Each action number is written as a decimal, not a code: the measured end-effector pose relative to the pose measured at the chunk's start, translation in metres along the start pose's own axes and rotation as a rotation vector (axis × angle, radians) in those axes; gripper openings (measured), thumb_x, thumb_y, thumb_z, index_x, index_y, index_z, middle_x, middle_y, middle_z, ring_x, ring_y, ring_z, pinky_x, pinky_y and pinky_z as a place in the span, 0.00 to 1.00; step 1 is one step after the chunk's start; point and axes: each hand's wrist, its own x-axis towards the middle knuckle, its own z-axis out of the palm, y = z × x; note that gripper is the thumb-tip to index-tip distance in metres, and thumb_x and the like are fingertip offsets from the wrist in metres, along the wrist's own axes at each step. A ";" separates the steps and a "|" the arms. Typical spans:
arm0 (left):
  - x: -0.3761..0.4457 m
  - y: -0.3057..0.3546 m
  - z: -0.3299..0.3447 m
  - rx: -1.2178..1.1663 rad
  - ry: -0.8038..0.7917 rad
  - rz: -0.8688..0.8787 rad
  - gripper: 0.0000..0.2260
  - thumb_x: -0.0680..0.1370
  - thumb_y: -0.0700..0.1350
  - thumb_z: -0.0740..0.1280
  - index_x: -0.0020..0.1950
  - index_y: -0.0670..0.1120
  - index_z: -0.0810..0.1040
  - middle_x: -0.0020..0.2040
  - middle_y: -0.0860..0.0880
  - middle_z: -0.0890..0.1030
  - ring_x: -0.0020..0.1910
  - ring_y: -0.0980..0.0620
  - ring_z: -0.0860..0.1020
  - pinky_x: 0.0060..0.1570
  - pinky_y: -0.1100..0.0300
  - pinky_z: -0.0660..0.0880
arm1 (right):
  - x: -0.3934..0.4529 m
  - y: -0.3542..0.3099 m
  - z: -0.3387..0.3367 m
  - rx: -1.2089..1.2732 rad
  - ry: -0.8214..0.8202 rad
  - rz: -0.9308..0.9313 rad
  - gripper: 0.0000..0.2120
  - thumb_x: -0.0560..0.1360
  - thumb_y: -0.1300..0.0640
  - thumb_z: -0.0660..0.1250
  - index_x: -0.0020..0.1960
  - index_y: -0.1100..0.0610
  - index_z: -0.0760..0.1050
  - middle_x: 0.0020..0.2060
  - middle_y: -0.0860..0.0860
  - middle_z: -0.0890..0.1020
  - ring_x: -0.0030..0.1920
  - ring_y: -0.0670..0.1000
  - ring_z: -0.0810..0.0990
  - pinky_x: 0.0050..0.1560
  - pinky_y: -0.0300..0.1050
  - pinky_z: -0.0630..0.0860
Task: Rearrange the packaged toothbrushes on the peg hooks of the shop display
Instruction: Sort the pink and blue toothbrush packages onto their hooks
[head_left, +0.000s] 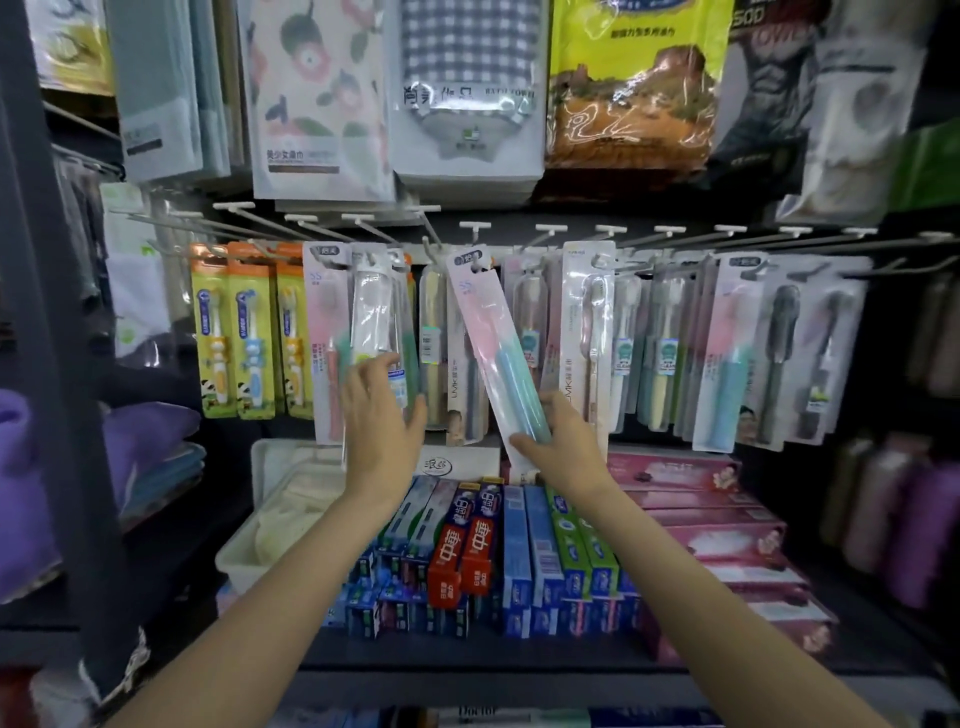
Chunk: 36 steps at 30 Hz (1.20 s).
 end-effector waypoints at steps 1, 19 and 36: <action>0.000 0.009 0.005 -0.084 -0.048 -0.023 0.19 0.76 0.40 0.66 0.65 0.41 0.67 0.60 0.45 0.70 0.60 0.50 0.69 0.62 0.56 0.67 | 0.000 0.001 -0.003 0.010 0.005 -0.006 0.21 0.74 0.61 0.67 0.64 0.60 0.65 0.57 0.54 0.76 0.47 0.48 0.73 0.30 0.27 0.71; -0.018 0.054 0.069 -0.125 0.136 -0.293 0.21 0.73 0.33 0.67 0.63 0.42 0.67 0.62 0.43 0.70 0.62 0.46 0.70 0.63 0.52 0.69 | 0.023 0.104 -0.148 -0.269 0.597 0.250 0.31 0.72 0.57 0.71 0.67 0.68 0.60 0.65 0.64 0.64 0.65 0.61 0.63 0.60 0.48 0.61; -0.045 0.180 0.227 -0.228 -0.288 -0.090 0.18 0.78 0.38 0.63 0.67 0.40 0.67 0.64 0.44 0.72 0.63 0.50 0.71 0.59 0.65 0.66 | 0.026 0.159 -0.241 -0.514 0.377 -0.033 0.14 0.75 0.65 0.63 0.59 0.65 0.68 0.47 0.65 0.79 0.47 0.66 0.77 0.38 0.48 0.67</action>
